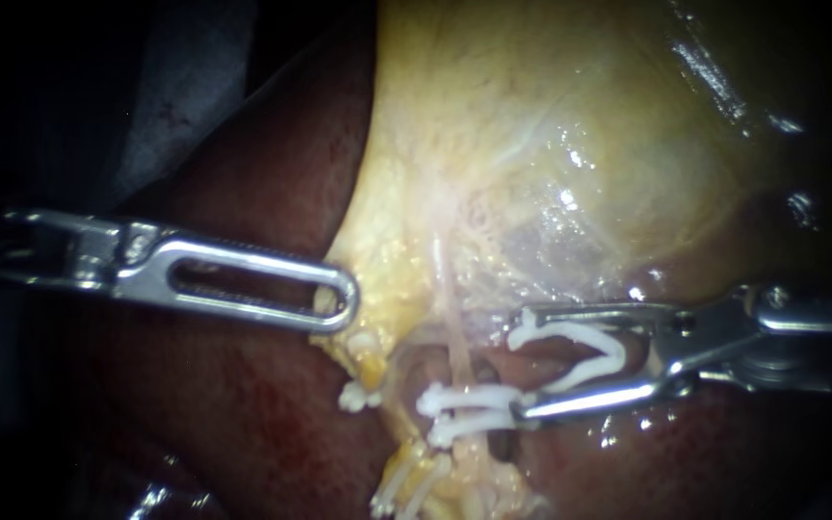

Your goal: Clipping third clip right tube

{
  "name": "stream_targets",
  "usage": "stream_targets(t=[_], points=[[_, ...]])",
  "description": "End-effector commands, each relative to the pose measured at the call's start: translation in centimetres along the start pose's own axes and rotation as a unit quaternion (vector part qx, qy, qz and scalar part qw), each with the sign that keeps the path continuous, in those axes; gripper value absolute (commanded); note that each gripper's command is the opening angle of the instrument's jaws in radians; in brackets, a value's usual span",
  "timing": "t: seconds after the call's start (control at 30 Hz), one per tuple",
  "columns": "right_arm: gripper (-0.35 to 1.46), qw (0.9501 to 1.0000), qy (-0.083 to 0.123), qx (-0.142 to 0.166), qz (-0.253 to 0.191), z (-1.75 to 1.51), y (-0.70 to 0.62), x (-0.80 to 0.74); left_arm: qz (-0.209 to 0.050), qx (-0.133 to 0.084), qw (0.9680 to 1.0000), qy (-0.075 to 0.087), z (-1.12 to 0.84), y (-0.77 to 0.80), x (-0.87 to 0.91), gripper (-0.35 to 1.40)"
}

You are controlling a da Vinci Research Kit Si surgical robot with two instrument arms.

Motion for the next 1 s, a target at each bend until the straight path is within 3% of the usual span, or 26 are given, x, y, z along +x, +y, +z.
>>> stream_targets(t=[0.03, 0.63, 1.0], points=[[0.53, 1.0000, 0.000, 0.000, 0.000, 0.02, 0.01, 0.00, 0.000, -0.002, 1.0000, -0.001, 0.01, -0.02, 0.01, -0.35], [0.53, 1.0000, 0.001, -0.005, 0.002, 0.33, 0.31, -0.06, -0.002, -0.001, 1.0000, -0.005, 0.01, -0.17, 0.06, -0.35], [0.53, 1.0000, -0.004, 0.002, 0.001, 0.52, 0.41, -0.08, -0.002, 0.000, 1.0000, -0.004, 0.02, -0.19, 0.06, -0.35]])
